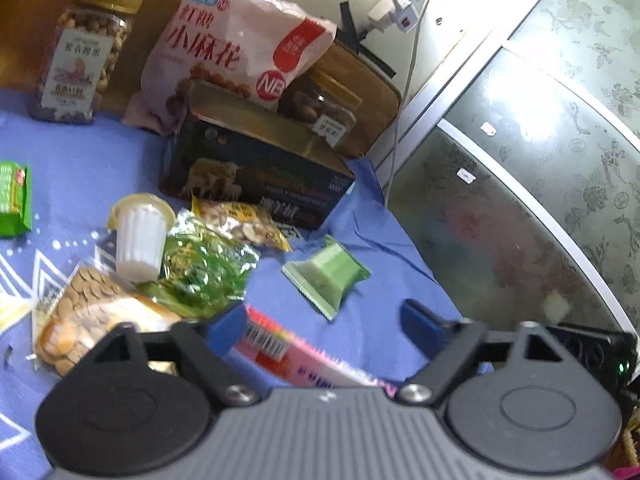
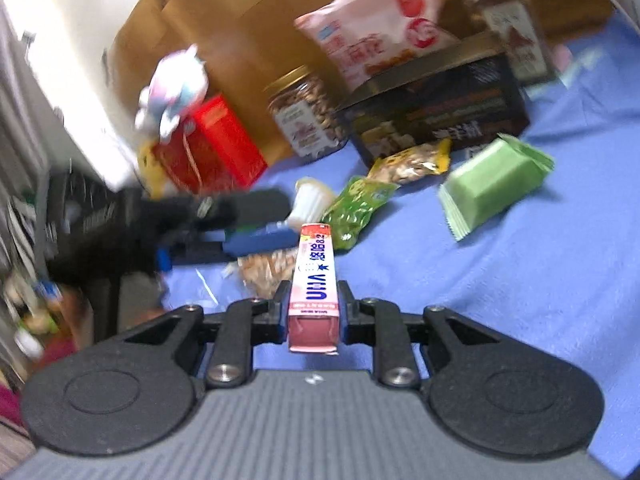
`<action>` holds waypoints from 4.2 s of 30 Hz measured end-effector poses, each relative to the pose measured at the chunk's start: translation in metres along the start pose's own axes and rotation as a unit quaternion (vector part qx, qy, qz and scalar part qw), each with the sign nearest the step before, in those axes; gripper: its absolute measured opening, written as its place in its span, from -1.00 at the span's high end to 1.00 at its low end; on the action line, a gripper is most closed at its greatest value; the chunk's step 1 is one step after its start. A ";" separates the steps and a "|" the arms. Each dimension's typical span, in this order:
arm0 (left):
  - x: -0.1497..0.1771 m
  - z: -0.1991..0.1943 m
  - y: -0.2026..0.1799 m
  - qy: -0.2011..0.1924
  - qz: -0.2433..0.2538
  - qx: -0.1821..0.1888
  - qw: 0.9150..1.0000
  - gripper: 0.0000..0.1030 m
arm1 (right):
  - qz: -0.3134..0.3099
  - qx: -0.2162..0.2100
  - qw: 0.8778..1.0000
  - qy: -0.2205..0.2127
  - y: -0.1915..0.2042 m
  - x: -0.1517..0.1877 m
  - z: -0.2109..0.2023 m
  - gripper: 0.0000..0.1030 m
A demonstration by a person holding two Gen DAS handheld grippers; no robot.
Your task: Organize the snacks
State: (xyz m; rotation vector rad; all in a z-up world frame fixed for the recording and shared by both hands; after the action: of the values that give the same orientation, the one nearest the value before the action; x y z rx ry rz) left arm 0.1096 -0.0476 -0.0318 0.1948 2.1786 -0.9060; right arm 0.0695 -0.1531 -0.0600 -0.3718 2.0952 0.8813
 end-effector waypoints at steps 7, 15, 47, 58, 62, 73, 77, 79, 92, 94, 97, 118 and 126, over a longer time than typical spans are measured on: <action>0.003 0.005 -0.002 0.012 0.004 0.003 1.000 -0.20 | -0.053 0.006 0.999 -0.005 0.009 0.001 0.005 0.51; 0.004 0.006 -0.001 0.016 0.010 -0.002 1.000 -0.18 | -0.088 0.021 0.996 -0.003 0.011 0.005 0.007 0.51; -0.012 -0.028 0.017 -0.006 -0.036 0.027 0.999 -0.33 | -0.025 -0.085 0.995 -0.056 0.025 -0.030 -0.013 0.51; -0.016 -0.029 0.021 -0.016 -0.036 0.014 0.999 -0.04 | -0.037 -0.085 0.994 -0.061 0.024 -0.034 -0.016 0.51; -0.016 -0.028 0.022 -0.016 -0.037 0.013 0.999 -0.04 | -0.037 -0.085 0.994 -0.060 0.024 -0.034 -0.016 0.51; -0.026 -0.025 0.021 -0.021 -0.031 0.009 0.999 -0.01 | -0.072 -0.074 0.993 -0.063 0.026 -0.043 -0.015 0.51; -0.036 -0.025 0.017 -0.030 -0.022 0.008 0.999 -0.01 | -0.094 -0.070 0.991 -0.071 0.028 -0.051 -0.016 0.51; -0.040 -0.023 0.016 -0.031 -0.018 0.006 0.999 -0.01 | -0.104 -0.066 0.990 -0.073 0.028 -0.055 -0.015 0.51; -0.117 0.025 0.020 -0.040 0.011 -0.016 0.999 -0.02 | -0.150 -0.046 0.985 -0.076 -0.005 -0.120 0.010 0.51; -0.134 0.038 0.024 -0.042 0.016 -0.022 0.999 -0.02 | -0.147 -0.046 0.985 -0.074 -0.016 -0.137 0.018 0.51; -0.157 0.063 0.036 -0.046 0.019 -0.037 0.998 -0.03 | -0.136 -0.045 0.987 -0.070 -0.036 -0.161 0.037 0.51; -0.136 0.029 0.073 -0.060 -0.003 -0.082 0.995 -0.13 | -0.077 0.034 0.990 -0.110 -0.098 -0.148 0.022 0.28; -0.075 0.043 0.051 0.016 -0.013 -0.052 0.998 -0.13 | 0.025 0.099 0.990 -0.095 -0.142 -0.093 -0.003 0.08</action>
State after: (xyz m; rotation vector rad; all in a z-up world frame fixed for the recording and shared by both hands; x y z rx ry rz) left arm 0.2077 -0.0284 -0.0273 0.1309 2.2556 -0.8051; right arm 0.2010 -0.2599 -0.0515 -0.1268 1.9991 0.7008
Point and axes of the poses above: each gripper's, at about its wrist camera, not at the fingertips, and z roughly the way its jaws point, y to its left, x to its underside, the point moved 10 cm from there along z, roughly the way its jaws point, and after that the axes turned 3 degrees about -x, right-handed, at the moved point
